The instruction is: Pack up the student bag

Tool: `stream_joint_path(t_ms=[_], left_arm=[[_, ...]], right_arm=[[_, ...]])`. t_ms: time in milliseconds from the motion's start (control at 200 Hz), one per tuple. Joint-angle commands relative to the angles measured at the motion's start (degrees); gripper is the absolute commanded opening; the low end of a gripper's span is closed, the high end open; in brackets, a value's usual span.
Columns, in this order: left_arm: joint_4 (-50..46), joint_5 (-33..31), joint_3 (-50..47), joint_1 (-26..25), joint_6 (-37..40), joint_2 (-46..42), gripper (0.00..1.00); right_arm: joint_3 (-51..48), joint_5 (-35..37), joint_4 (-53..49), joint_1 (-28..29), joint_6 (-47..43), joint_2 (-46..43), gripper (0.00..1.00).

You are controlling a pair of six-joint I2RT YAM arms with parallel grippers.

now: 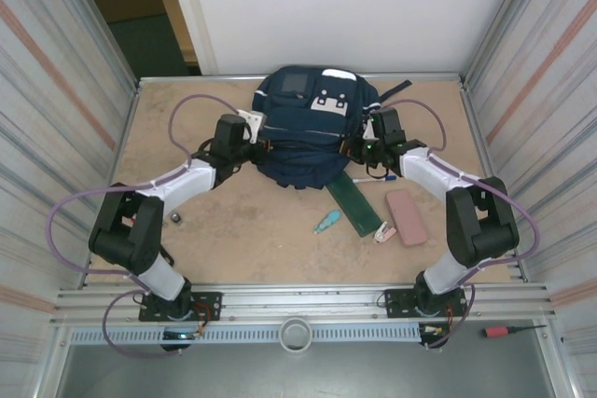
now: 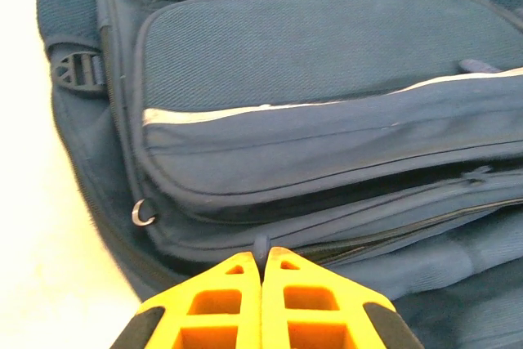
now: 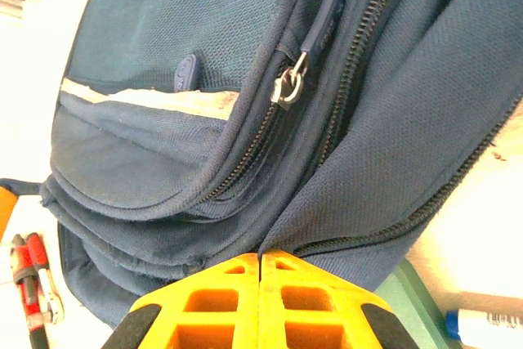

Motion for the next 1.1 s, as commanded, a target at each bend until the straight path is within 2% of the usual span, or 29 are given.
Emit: stream_joint_path(t_ms=[0,266,361,666,902,1097], left_arm=[[1.6,-3.2,-0.5,2.5,1.8,-0.3,0.00],[-0.4,-3.9,-2.3,0.4,2.0,-5.1,0.00],[-1.5,-4.1,-2.8,-0.5,1.6,-7.8,0.00],[-5.4,-6.0,-7.1,-1.1,1.0,-17.9,0.00],[-6.4,-6.9,-12.3,-1.3,-1.1,-24.1,0.00],[-6.0,-6.8,-11.7,-3.5,-1.1,-22.3,0.00]], right_arm=[[3.2,-3.7,-2.1,-3.0,-4.4,-1.2,0.00],[10.7,-11.6,-8.9,-4.9,-8.6,3.8,0.00],[13.4,-15.1,-9.4,-3.9,-8.8,5.7,0.00],[20.0,-20.0,-13.2,0.6,-11.4,9.9,0.00],[21.5,-21.0,-16.0,0.9,-13.8,11.1,0.00],[25.1,-19.9,-18.5,-0.6,-14.3,15.1,0.00]])
